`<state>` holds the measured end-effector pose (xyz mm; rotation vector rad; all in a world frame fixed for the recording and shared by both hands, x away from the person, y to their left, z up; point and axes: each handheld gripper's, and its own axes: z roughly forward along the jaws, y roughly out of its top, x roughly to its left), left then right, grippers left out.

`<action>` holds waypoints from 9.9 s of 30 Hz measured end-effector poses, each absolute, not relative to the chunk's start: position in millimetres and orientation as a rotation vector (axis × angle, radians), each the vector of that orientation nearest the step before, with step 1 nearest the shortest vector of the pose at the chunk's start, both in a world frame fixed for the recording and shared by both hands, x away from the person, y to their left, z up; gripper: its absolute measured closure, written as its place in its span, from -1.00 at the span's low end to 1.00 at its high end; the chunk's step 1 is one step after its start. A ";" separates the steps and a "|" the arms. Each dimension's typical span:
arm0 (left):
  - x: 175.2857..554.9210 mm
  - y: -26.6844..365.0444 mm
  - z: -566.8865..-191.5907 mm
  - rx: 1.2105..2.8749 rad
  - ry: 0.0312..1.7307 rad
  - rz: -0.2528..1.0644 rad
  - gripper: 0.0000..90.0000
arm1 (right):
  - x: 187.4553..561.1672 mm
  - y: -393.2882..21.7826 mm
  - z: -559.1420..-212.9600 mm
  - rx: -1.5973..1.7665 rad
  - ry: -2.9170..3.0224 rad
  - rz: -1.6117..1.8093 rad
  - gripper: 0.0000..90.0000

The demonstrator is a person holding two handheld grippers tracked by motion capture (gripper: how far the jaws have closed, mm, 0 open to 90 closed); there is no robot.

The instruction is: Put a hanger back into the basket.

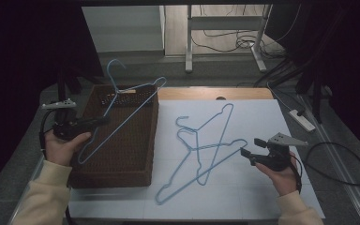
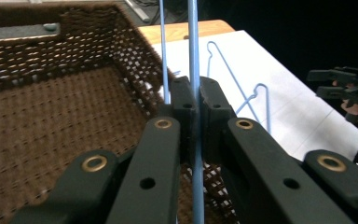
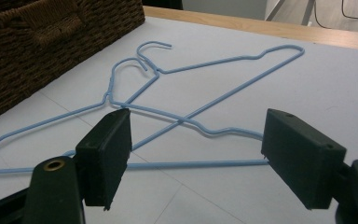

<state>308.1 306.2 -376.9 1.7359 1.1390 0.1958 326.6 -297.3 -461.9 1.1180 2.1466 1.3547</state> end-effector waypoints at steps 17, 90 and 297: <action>320.3 332.8 -418.7 1.808 1.260 0.169 0.92 | 328.6 -295.6 -463.2 1.109 2.160 1.339 -0.45; 290.2 270.1 -394.9 1.953 1.149 0.416 -0.31 | 326.6 -296.0 -466.7 1.121 2.187 1.332 -0.45; 281.8 109.6 -427.0 2.060 0.869 -0.013 0.91 | 328.0 -136.7 -381.5 0.759 2.295 1.552 0.93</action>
